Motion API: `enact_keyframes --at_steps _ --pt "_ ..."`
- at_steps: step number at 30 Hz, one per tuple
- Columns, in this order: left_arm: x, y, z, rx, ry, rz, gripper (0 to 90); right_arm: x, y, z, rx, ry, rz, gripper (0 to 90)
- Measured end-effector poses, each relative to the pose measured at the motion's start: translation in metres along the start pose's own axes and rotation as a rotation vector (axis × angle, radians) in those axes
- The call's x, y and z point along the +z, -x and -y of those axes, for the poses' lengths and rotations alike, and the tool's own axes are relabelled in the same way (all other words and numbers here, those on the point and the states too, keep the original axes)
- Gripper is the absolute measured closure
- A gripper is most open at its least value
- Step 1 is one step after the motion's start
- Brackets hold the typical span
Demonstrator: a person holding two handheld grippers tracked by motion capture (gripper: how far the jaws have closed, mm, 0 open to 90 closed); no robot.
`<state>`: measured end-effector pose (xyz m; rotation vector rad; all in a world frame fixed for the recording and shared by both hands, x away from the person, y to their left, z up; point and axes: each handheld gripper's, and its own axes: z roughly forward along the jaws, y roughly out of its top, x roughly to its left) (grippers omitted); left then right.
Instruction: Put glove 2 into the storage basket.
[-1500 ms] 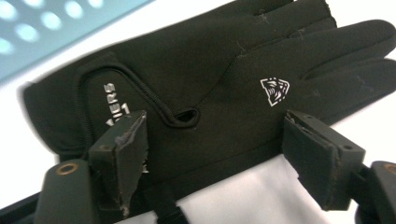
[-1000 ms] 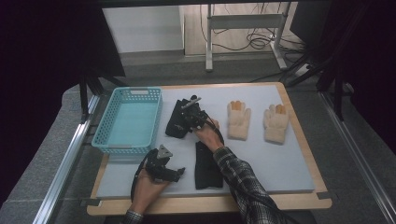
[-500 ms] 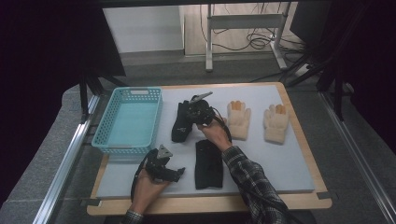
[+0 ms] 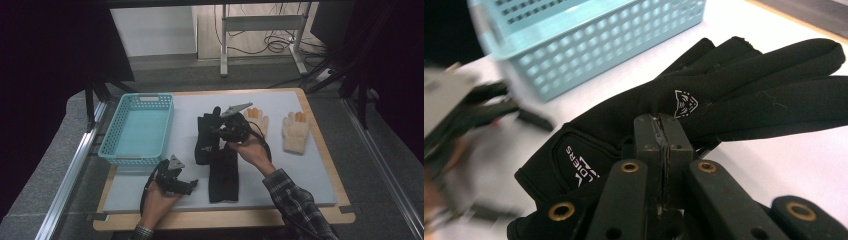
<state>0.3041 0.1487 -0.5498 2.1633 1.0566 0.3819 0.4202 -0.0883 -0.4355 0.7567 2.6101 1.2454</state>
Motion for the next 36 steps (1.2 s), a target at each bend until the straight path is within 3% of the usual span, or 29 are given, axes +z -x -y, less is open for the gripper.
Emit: enact_keyframes --at_steps 4,12,18,23,24,25,28,36 --pt "0.000 0.000 0.000 -0.003 0.002 -0.001 3.0 -0.027 -0.012 0.022 -0.014 0.003 -0.053 87.8" --pt "0.000 0.000 0.000 -0.003 0.002 -0.002 3.1 -0.054 -0.027 0.060 -0.029 0.017 -0.131 87.7" --pt "0.000 0.000 0.000 -0.002 0.002 -0.003 3.1 -0.042 -0.028 0.085 -0.008 -0.016 -0.149 87.6" --pt "0.000 0.000 0.000 0.000 0.000 -0.003 3.1 -0.032 -0.024 0.095 -0.004 -0.039 -0.121 85.7" --pt "0.000 0.000 0.000 0.000 0.000 -0.003 3.1 -0.029 -0.022 0.100 -0.009 -0.046 -0.100 76.0" --pt "0.000 0.000 0.000 -0.002 0.002 -0.003 3.1 -0.029 -0.022 0.100 -0.009 -0.046 -0.100 76.0" --pt "0.000 0.000 0.000 -0.001 0.001 -0.002 3.1 -0.035 -0.018 0.107 0.019 -0.022 -0.068 60.3" --pt "0.000 0.000 0.000 -0.012 0.005 0.001 3.1 -0.051 -0.009 0.118 0.043 -0.006 -0.023 57.9"
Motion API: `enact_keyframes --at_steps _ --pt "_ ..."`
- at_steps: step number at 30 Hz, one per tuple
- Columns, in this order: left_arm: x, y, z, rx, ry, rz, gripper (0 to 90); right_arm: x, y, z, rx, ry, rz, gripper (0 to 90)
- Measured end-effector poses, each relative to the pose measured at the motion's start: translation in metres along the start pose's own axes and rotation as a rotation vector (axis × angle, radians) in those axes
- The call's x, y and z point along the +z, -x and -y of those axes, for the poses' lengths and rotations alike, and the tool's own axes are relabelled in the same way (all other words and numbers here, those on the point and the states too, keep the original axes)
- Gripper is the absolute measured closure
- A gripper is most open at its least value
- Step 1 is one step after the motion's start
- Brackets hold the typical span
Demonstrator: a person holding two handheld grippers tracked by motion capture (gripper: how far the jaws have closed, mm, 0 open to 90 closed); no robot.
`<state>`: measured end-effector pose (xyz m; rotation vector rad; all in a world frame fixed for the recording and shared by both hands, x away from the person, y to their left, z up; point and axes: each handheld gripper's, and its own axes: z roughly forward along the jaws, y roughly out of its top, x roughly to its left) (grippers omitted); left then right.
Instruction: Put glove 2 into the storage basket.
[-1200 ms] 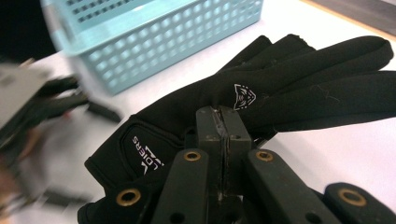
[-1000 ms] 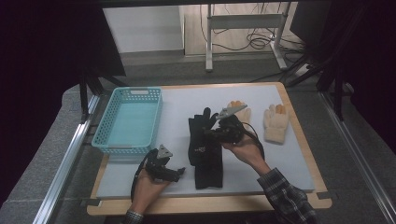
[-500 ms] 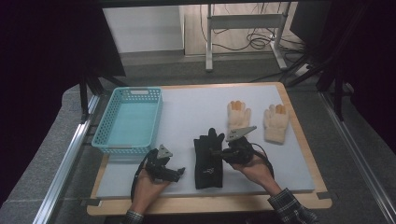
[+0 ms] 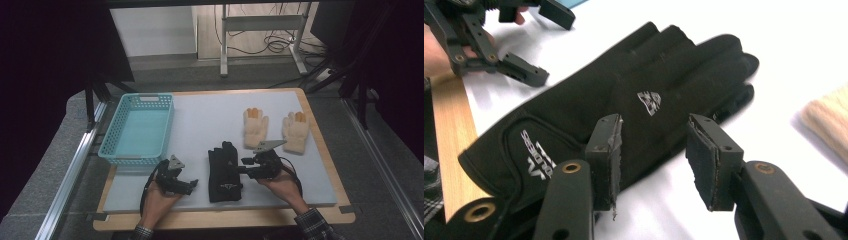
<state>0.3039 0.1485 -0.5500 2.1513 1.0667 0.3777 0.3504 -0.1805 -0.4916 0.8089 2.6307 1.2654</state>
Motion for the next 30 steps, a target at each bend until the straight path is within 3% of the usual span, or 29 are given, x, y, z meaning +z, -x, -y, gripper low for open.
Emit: enact_keyframes --at_steps 2,3,7,13,15,18,30 --pt "-0.002 0.000 0.000 0.004 -0.008 -0.003 3.5 -0.003 0.000 0.008 -0.001 -0.017 0.009 70.8" --pt "-0.002 0.000 0.000 0.004 -0.008 -0.003 3.6 -0.003 0.000 0.008 -0.001 -0.017 0.009 70.8" --pt "-0.009 -0.005 0.005 0.006 -0.023 -0.029 3.6 -0.003 -0.004 0.024 -0.010 -0.047 0.014 85.8" --pt "-0.017 -0.015 0.014 -0.031 -0.022 -0.061 3.2 0.007 -0.012 0.035 -0.039 -0.076 0.023 86.4" --pt "-0.017 -0.019 0.017 -0.046 -0.009 -0.048 1.0 0.014 -0.017 0.037 -0.059 -0.085 0.022 86.5" --pt "-0.017 -0.020 0.018 -0.040 -0.009 -0.045 1.0 0.017 -0.020 0.036 -0.078 -0.088 0.030 86.4" --pt "-0.023 -0.032 0.024 -0.015 -0.002 -0.027 4.0 0.041 -0.038 0.023 -0.092 -0.082 -0.023 85.4"
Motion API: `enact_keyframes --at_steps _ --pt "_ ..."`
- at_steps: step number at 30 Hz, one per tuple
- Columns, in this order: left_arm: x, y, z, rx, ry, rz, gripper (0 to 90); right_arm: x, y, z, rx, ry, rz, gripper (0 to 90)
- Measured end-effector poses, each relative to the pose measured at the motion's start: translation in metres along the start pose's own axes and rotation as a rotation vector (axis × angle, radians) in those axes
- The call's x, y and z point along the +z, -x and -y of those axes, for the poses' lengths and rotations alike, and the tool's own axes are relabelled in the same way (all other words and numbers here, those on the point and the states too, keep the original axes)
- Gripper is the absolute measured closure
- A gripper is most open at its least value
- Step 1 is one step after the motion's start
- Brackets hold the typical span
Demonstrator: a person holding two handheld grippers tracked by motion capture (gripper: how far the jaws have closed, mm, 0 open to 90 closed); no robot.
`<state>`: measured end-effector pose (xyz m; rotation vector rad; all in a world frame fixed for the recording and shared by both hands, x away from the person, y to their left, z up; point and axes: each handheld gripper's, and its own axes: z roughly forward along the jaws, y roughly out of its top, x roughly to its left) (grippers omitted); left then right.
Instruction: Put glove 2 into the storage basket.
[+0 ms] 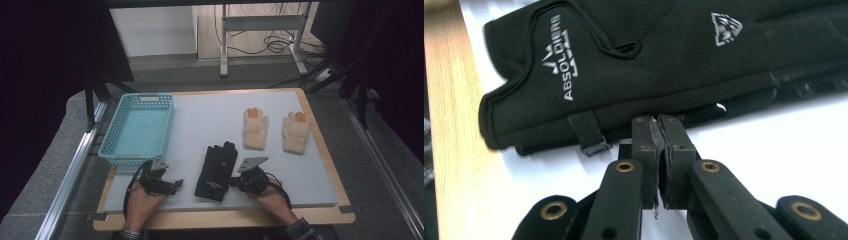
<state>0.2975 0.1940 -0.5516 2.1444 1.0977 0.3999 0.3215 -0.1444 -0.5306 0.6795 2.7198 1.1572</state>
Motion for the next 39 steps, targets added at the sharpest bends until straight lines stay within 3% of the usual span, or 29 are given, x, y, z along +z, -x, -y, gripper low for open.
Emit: enact_keyframes --at_steps 10,16,21,29,35,36,39 --pt "0.000 0.000 0.000 -0.006 0.001 0.008 3.6 0.027 -0.013 -0.022 -0.026 0.005 0.005 85.3" --pt "0.001 -0.001 0.001 -0.008 0.001 0.010 3.4 0.038 -0.012 -0.032 -0.032 0.011 0.030 85.4" --pt "0.001 -0.001 0.001 -0.008 0.002 0.010 3.4 0.040 -0.010 -0.032 -0.022 0.022 0.021 84.9" --pt "0.001 -0.001 0.001 -0.007 0.004 0.010 3.4 0.015 -0.003 -0.024 -0.016 0.052 0.045 76.5" --pt "0.001 -0.001 0.001 -0.006 0.004 0.010 3.4 -0.014 0.019 -0.006 0.052 0.084 0.126 62.3" --pt "0.001 -0.001 0.001 -0.006 0.004 0.010 3.4 -0.023 0.027 0.001 0.067 0.089 0.166 55.6" --pt "0.001 -0.001 0.001 -0.006 0.004 0.010 3.4 -0.031 0.035 0.010 0.091 0.088 0.201 48.2"
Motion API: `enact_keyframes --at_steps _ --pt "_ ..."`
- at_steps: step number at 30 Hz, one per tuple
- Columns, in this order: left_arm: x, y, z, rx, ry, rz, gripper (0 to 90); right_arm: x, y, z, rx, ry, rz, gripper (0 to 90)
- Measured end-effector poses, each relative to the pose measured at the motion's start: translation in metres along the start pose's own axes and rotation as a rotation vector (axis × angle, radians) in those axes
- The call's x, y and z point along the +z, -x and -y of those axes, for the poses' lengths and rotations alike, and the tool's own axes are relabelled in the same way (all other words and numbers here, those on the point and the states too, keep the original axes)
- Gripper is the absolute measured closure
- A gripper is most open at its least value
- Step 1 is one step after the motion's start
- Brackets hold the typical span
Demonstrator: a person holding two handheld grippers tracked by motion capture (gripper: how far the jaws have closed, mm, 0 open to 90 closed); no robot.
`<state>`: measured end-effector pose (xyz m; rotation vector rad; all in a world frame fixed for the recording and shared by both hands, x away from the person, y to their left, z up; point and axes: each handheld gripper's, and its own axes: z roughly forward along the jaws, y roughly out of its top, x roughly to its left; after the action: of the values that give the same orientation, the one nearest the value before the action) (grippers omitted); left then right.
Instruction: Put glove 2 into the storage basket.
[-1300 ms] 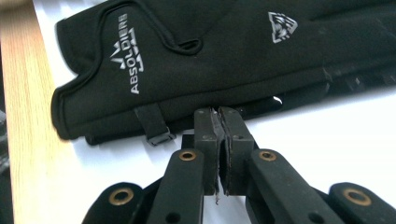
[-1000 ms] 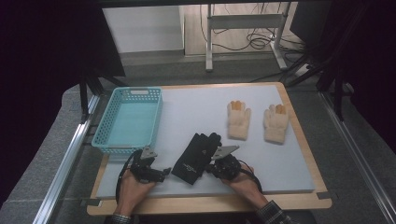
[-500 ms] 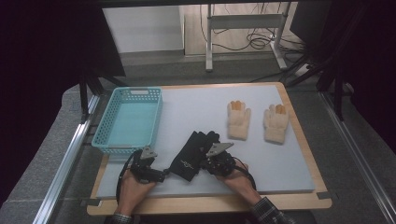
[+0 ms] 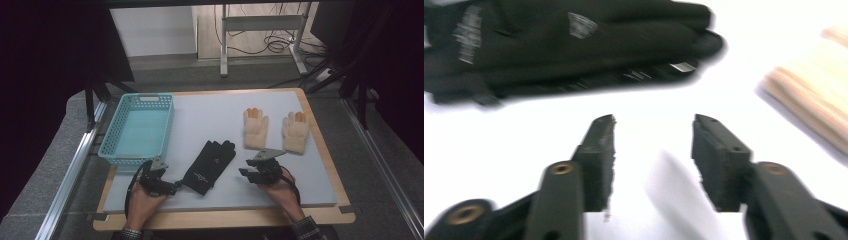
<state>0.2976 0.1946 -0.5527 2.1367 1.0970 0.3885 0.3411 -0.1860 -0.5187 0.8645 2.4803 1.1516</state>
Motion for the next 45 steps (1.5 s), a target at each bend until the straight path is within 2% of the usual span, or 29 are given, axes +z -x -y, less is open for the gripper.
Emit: enact_keyframes --at_steps 1,2,3,4,5,6,7,10,12,16,18,20,23,27,31,36,37,38,39,40,41,44,45 --pt "0.000 0.000 0.000 0.000 0.000 0.000 3.4 -0.005 0.009 0.008 0.022 -0.003 0.033 40.8" --pt "0.000 0.000 0.000 0.000 0.000 0.000 3.4 -0.005 0.009 0.008 0.022 -0.003 0.033 40.8" --pt "0.000 0.000 0.000 0.000 0.000 0.000 3.4 -0.010 0.018 0.015 0.042 -0.009 0.064 32.6" --pt "0.000 0.000 0.000 0.000 0.000 0.000 3.4 -0.010 0.018 0.015 0.042 -0.009 0.064 32.6" --pt "0.000 0.000 0.000 0.000 0.000 0.000 3.4 -0.012 0.024 0.019 0.050 -0.028 0.090 26.5" --pt "0.000 0.000 0.000 0.000 0.000 0.000 3.4 -0.012 0.024 0.019 0.050 -0.028 0.090 26.5" --pt "0.000 0.000 0.000 0.000 0.000 0.000 3.4 -0.014 0.029 0.022 0.053 -0.037 0.115 21.4" --pt "0.000 0.000 0.000 0.000 -0.001 0.000 3.4 -0.014 0.032 0.024 0.057 -0.044 0.130 17.4" --pt "0.000 0.000 0.000 -0.002 -0.001 0.001 3.5 -0.012 0.034 0.027 0.039 -0.062 0.159 13.4" --pt "-0.001 0.000 0.000 -0.005 -0.001 0.006 3.4 -0.011 0.037 0.027 0.070 -0.075 0.154 11.0" --pt "-0.003 -0.001 0.001 0.001 -0.003 0.015 3.4 -0.011 0.037 0.028 0.069 -0.075 0.159 10.6" --pt "-0.006 -0.001 0.002 0.010 -0.024 0.007 3.4 -0.011 0.037 0.028 0.070 -0.073 0.159 10.7" --pt "-0.011 0.000 0.002 0.007 -0.031 0.001 3.3 -0.011 0.037 0.028 0.070 -0.073 0.159 10.7" --pt "-0.024 0.003 0.000 -0.021 0.004 0.044 2.7 -0.010 0.037 0.028 0.070 -0.071 0.160 10.7" --pt "-0.029 0.009 -0.003 -0.023 0.007 0.054 2.1 -0.011 0.037 0.028 0.070 -0.071 0.160 10.7" --pt "-0.030 0.019 -0.018 -0.022 0.020 0.088 1.1 -0.011 0.037 0.028 0.070 -0.071 0.160 10.7" --pt "-0.027 0.025 -0.029 -0.011 0.018 0.096 0.7 -0.011 0.037 0.028 0.070 -0.071 0.160 10.7" --pt "-0.027 0.025 -0.029 -0.011 0.018 0.096 0.5 -0.011 0.037 0.028 0.070 -0.070 0.160 10.7" --pt "-0.022 0.032 -0.040 0.005 0.005 0.102 0.3 -0.011 0.037 0.028 0.070 -0.071 0.160 10.7" --pt "-0.022 0.032 -0.040 0.005 0.005 0.102 0.0 -0.011 0.037 0.028 0.070 -0.070 0.160 10.7" --pt "-0.014 0.038 -0.051 0.012 -0.006 0.105 0.0 -0.011 0.037 0.028 0.070 -0.070 0.160 10.7" --pt "-0.005 0.043 -0.062 0.020 -0.021 0.104 0.0 -0.011 0.037 0.028 0.070 -0.070 0.160 10.7" --pt "0.005 0.046 -0.072 0.028 -0.039 0.110 0.0 -0.011 0.037 0.028 0.070 -0.070 0.160 10.7"
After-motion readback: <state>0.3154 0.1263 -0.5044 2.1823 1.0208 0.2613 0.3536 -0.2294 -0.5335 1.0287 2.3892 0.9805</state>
